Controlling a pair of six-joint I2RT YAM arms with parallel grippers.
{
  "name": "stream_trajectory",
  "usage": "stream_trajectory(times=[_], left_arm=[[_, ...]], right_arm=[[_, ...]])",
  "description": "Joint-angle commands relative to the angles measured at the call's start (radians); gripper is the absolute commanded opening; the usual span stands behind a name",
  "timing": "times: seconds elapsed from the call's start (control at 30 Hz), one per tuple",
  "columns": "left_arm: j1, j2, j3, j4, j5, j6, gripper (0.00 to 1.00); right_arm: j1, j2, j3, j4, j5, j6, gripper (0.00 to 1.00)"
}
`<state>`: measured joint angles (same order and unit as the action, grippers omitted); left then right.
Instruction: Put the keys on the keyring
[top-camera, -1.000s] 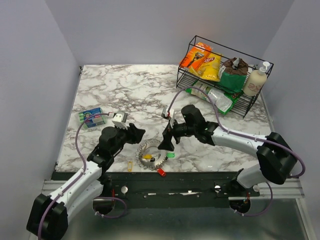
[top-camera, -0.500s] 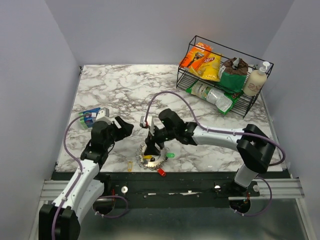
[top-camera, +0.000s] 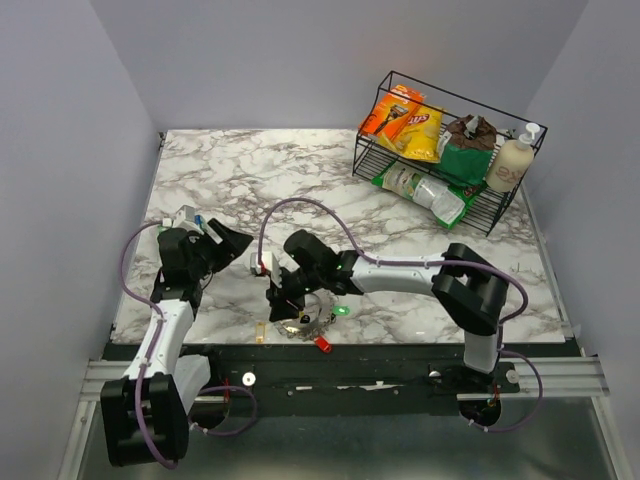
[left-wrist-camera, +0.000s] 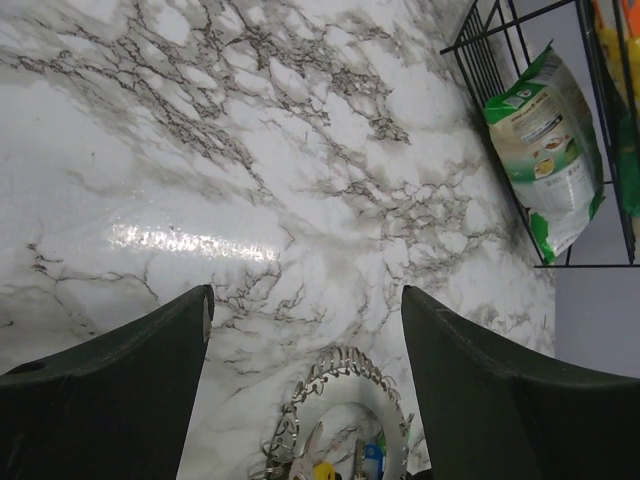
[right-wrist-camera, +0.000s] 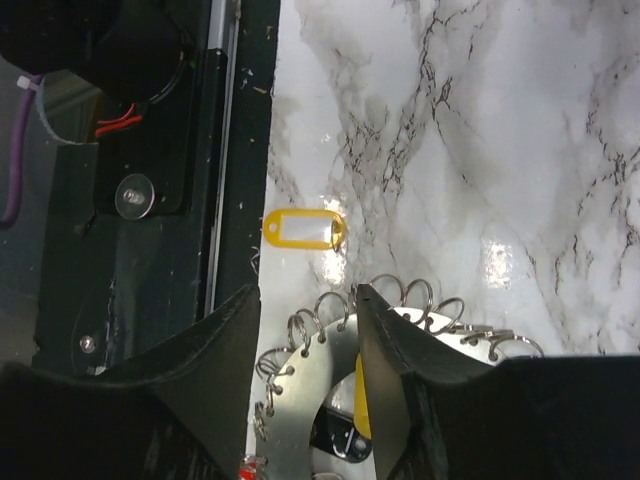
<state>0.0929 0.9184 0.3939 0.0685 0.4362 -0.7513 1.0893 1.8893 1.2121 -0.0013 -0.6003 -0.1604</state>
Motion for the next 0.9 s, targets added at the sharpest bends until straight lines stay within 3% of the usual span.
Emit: stream_trajectory(times=[0.0,0.87], left_arm=[[0.050,0.002,0.042,0.059,0.121,-0.026,0.85],[0.077,0.020,0.013,0.113,0.173,-0.019,0.85]], right_arm=[[0.012,0.077,0.078,-0.064,-0.026,-0.030,0.47],[0.017,0.148,0.130,-0.160,-0.006,-0.085,0.38]])
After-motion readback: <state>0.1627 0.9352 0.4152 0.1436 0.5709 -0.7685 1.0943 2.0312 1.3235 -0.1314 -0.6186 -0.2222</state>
